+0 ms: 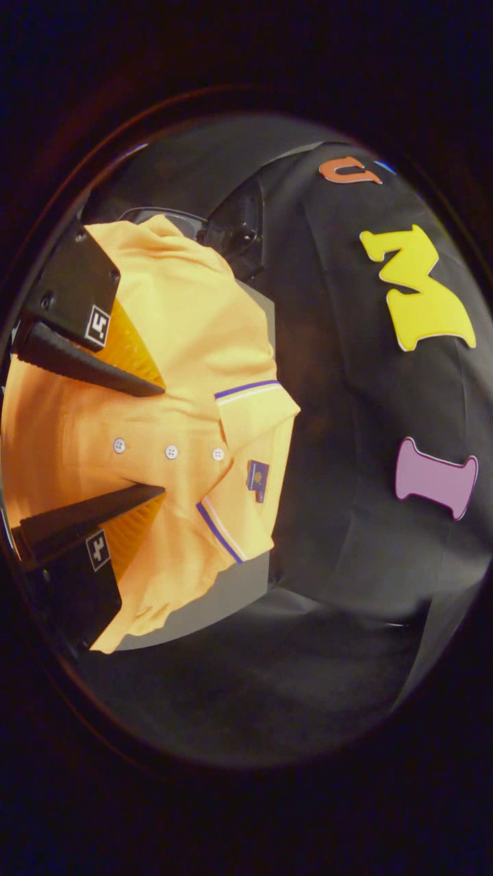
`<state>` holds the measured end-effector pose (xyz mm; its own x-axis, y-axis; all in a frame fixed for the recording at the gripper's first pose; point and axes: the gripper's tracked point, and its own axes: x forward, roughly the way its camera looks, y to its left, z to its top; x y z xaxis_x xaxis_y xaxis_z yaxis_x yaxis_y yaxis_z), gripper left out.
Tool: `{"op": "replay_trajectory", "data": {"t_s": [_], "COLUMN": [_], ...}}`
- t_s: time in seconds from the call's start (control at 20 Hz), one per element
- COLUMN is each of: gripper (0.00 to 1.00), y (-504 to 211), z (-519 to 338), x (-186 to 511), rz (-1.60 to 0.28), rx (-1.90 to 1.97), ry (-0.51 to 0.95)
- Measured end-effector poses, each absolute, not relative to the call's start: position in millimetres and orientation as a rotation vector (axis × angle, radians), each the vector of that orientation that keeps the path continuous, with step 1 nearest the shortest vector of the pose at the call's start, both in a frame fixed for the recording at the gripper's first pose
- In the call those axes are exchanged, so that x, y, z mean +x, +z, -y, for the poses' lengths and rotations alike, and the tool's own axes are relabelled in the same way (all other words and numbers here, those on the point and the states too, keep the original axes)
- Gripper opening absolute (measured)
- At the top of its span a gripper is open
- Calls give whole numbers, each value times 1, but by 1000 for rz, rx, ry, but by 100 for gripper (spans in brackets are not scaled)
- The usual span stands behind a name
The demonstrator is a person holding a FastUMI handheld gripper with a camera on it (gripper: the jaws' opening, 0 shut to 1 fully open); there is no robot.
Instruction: Put the clothes into the washing machine and then close the washing machine lid.
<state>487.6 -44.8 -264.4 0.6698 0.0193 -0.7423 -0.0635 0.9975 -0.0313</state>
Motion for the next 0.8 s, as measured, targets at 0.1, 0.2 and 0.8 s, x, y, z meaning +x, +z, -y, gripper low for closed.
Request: {"op": "replay_trajectory", "data": {"t_s": [0.1, 0.2, 0.8], "gripper": [53, 41, 5], "y": [-267, -269, -242], "z": [45, 43, 39], "x": [488, 486, 458], "rz": [-817, -807, -675], "rx": [-57, -75, 68], "ry": [30, 22, 100]}}
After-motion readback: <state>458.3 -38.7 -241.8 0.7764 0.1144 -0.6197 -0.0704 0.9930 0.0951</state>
